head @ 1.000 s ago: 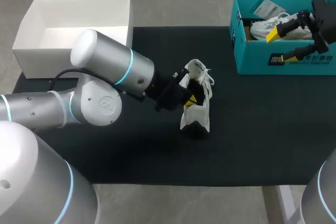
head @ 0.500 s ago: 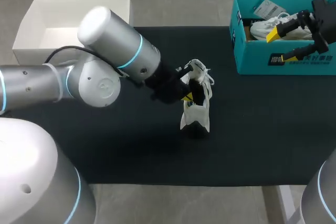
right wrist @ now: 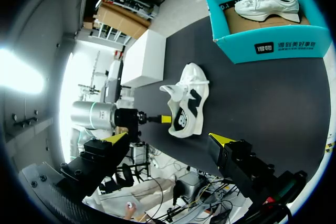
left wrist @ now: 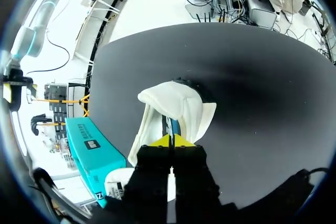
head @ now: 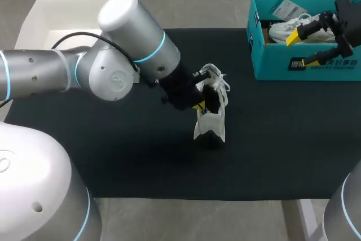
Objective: Take the shoe out of the shoebox, open the shoe tongue, remove and reinsert the insole, then place the shoe into the shoebox
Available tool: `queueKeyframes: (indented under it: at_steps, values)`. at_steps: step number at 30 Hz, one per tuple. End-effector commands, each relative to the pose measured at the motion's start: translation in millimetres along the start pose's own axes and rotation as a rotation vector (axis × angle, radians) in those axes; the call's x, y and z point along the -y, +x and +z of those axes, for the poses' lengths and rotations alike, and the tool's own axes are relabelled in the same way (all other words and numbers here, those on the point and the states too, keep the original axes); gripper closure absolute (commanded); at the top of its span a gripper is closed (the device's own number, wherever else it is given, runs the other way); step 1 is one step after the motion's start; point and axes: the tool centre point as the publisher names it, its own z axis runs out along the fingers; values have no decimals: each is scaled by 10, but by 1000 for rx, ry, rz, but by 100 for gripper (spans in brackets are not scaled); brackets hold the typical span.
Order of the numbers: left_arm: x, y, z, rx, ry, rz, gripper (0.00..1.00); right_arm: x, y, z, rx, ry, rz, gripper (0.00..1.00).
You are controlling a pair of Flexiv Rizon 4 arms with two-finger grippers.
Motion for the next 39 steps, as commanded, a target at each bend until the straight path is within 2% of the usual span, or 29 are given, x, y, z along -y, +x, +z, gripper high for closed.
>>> queueKeyframes:
  at_steps: [1,11,14,18,24,39]
  values:
    - [-7,-47,75,-18,8,6,100,-2,-1,6,2,0,1,0]
    - [-34,-190,64,-150,38,128,100,-2,-1,6,2,0,1,0]
    - [-61,-185,98,-193,43,159,100,-2,-1,6,2,0,1,0]
    - [-72,-160,135,-271,91,197,100,-2,-1,6,2,0,1,0]
    - [-111,-178,209,-324,84,249,100,-2,-1,6,2,0,1,0]
    - [-25,34,465,-453,158,270,100,-2,-1,6,2,0,1,0]
